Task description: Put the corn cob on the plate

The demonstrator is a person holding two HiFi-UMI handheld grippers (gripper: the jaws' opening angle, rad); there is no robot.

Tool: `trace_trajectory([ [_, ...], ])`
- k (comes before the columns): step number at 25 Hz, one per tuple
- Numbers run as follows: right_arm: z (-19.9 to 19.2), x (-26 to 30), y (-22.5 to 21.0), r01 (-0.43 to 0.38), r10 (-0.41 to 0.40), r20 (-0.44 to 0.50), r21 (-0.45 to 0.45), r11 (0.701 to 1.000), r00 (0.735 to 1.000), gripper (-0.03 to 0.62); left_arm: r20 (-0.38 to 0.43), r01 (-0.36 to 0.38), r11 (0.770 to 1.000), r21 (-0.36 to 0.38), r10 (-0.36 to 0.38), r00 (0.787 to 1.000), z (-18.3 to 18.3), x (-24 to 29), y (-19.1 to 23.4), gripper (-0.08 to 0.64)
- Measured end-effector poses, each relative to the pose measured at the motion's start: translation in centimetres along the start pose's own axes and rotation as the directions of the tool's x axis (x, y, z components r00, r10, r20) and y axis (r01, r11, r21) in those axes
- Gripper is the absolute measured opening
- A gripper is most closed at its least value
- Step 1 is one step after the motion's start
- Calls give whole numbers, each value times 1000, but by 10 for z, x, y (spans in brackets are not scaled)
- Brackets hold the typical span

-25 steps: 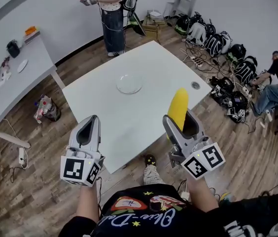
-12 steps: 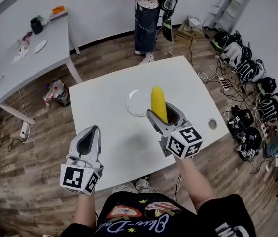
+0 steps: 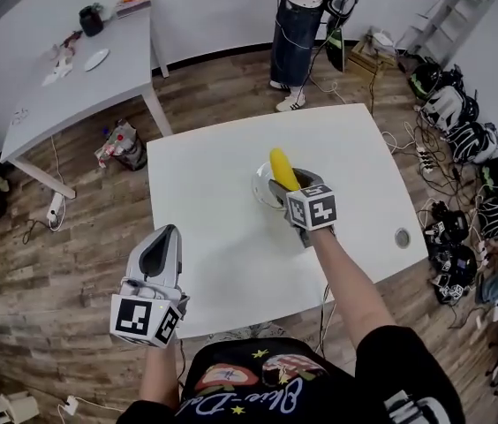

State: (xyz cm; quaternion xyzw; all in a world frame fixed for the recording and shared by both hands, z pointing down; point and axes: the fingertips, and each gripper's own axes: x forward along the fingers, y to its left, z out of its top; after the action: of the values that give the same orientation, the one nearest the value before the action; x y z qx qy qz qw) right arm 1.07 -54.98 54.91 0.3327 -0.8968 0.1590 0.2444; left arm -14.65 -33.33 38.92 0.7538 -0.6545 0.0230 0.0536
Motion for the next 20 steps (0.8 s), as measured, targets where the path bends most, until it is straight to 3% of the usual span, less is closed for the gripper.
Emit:
trace_trajectory([
  [5, -22, 39, -7, 19, -25, -162, -41, 999, 986, 273, -2, 20, 998, -52, -20, 1000, -1, 1, 8, -1],
  [10, -40, 54, -12, 25, -47, -277, -82, 996, 960, 273, -29, -16, 996, -92, 13, 999, -4, -5, 27, -2],
  [13, -42, 57, -17, 33, -50, -274, -67, 997, 961, 273, -21, -27, 988, -149, 24, 999, -8, -8, 34, -2],
  [17, -40, 62, -15, 24, -45, -247, -87, 996, 968, 274, 45, -10, 958, -287, 24, 999, -1, -12, 45, -2],
  [20, -39, 58, -15, 32, -53, -206, -102, 994, 977, 275, 47, -15, 966, -258, 28, 998, 4, -14, 47, -2],
])
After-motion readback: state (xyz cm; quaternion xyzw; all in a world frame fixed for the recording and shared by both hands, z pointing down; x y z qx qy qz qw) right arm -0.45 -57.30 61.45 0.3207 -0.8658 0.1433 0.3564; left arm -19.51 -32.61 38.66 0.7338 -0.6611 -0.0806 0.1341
